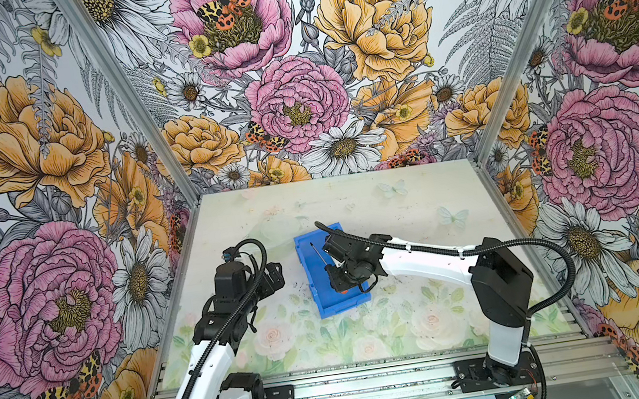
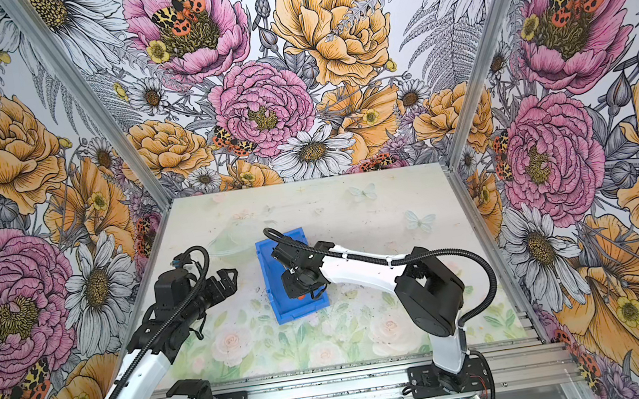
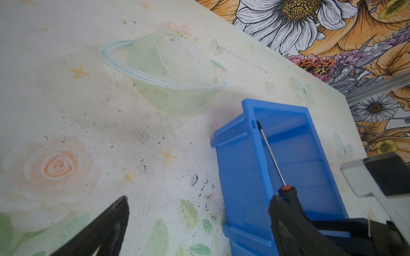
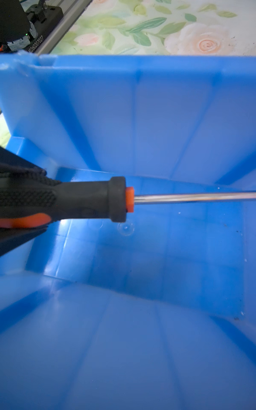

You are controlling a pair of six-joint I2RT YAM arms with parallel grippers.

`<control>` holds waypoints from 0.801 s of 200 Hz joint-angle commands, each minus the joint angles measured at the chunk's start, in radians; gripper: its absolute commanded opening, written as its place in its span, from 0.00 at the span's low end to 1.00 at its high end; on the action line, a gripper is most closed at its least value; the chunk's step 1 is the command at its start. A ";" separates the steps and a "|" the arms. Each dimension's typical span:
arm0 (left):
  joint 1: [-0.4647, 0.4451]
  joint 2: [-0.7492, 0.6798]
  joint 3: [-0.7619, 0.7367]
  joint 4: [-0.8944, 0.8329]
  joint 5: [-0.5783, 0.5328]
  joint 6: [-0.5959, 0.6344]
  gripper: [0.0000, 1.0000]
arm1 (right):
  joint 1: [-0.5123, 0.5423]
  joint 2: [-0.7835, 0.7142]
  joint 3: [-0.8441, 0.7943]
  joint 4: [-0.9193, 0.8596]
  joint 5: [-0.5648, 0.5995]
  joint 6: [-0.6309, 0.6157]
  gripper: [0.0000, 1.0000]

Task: Put the screwdriver in the bin
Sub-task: 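Open the right gripper to release the screwdriver into the bin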

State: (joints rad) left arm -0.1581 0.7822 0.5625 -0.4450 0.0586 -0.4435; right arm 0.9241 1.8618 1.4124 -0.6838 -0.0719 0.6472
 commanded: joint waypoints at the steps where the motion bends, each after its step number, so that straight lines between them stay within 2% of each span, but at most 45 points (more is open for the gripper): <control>1: -0.006 -0.018 -0.009 0.003 -0.034 0.003 0.99 | 0.010 0.025 0.046 0.012 0.009 0.003 0.18; 31: -0.008 -0.024 -0.007 -0.001 -0.038 0.005 0.99 | 0.013 0.040 0.056 0.013 0.004 0.002 0.29; 77: -0.012 -0.032 -0.006 -0.003 -0.045 0.006 0.99 | 0.013 -0.005 0.045 0.013 0.042 0.005 0.60; 99: -0.002 -0.032 -0.003 -0.003 -0.037 0.009 0.99 | 0.014 -0.034 0.044 0.010 0.056 0.005 0.68; 138: 0.015 -0.055 0.008 -0.010 -0.076 -0.002 0.99 | 0.007 -0.161 0.015 0.009 0.115 -0.029 0.83; 151: 0.022 -0.063 0.010 -0.009 -0.094 -0.007 0.99 | -0.007 -0.226 -0.018 0.009 0.148 -0.032 0.98; 160: 0.023 -0.067 0.012 -0.004 -0.109 -0.015 0.99 | -0.021 -0.273 -0.046 0.010 0.173 -0.030 1.00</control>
State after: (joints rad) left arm -0.1467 0.7364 0.5625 -0.4484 0.0101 -0.4442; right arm 0.9249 1.7184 1.4155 -0.6762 0.0151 0.6254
